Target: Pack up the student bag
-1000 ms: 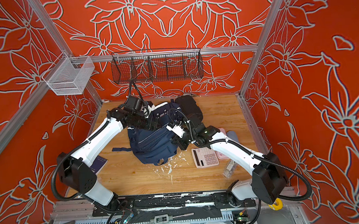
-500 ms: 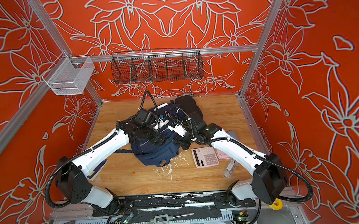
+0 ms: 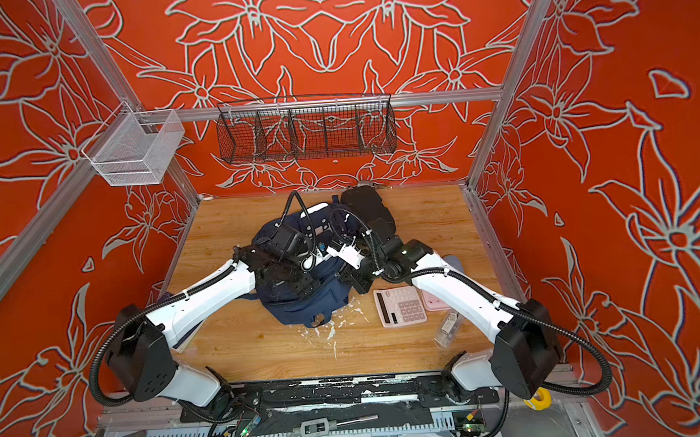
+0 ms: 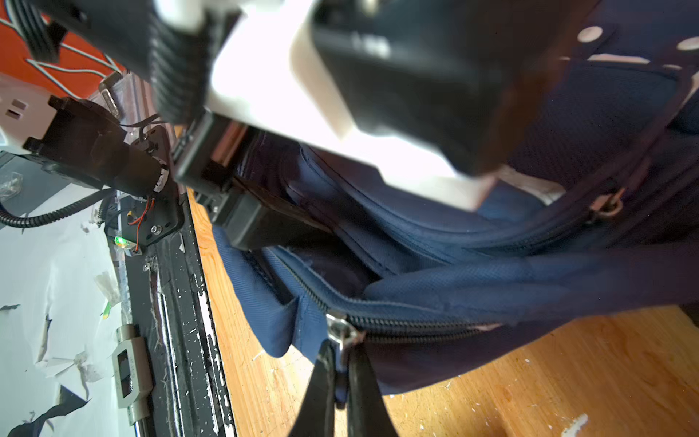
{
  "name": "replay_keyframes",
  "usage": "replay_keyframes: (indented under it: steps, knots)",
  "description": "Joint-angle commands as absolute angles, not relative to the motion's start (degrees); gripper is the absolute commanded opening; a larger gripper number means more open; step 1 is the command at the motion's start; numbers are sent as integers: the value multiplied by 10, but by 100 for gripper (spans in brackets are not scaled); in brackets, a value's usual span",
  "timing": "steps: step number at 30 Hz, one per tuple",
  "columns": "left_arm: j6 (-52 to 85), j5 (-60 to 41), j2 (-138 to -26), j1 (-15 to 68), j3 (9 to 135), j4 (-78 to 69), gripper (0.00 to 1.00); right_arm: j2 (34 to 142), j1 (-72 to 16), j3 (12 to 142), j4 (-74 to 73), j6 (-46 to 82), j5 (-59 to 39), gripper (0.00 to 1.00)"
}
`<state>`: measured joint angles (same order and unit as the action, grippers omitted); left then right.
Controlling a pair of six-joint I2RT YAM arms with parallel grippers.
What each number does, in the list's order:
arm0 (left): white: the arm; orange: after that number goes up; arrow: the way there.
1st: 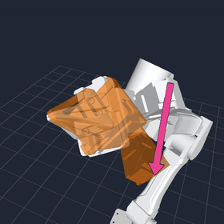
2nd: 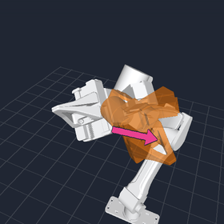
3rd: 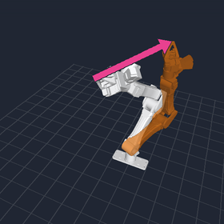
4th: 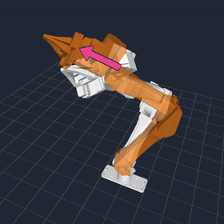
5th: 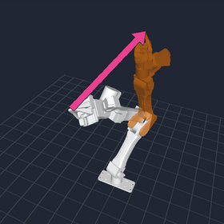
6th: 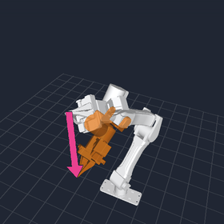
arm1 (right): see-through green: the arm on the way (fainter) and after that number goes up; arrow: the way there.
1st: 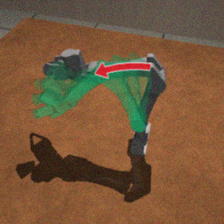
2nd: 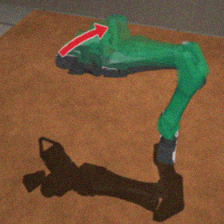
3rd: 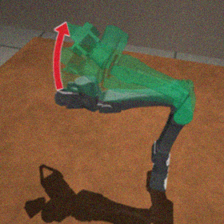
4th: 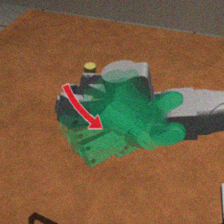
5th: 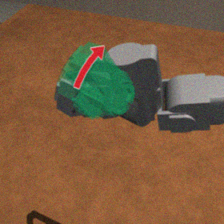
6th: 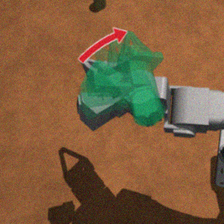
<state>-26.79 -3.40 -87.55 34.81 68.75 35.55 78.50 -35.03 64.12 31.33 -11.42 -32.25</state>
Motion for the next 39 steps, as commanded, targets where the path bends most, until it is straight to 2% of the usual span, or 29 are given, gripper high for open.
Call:
replay_keyframes:
  steps: [1,5,6,9,14,18,24,27,31,36,39]
  knots:
    - [-277,49,-913,362,706,338,82,760,-350,670,289,-135,-379,0]
    - [-235,64,-946,364,741,327,68,763,-351,670,296,-139,-375,0]
    - [-226,60,-952,364,748,327,56,761,-351,670,296,-140,-369,0]
    - [-198,54,-970,363,776,351,0,755,-351,671,295,-138,-344,0]
    - [-104,70,-1005,361,863,422,0,748,-357,687,317,-118,-281,0]
    - [-7,53,-1029,336,932,468,0,748,-398,703,343,-95,-193,0]
    - [81,9,-1024,301,961,494,0,760,-459,691,290,8,-119,0]
    - [112,-19,-998,290,951,491,0,771,-468,677,251,40,-121,0]
    - [137,-44,-958,290,935,511,0,796,-453,718,291,-4,-79,0]
    - [166,-104,-895,290,883,511,0,835,-387,784,351,-78,-128,0]
    - [181,-113,-874,290,862,510,0,857,-377,824,398,-142,-153,0]
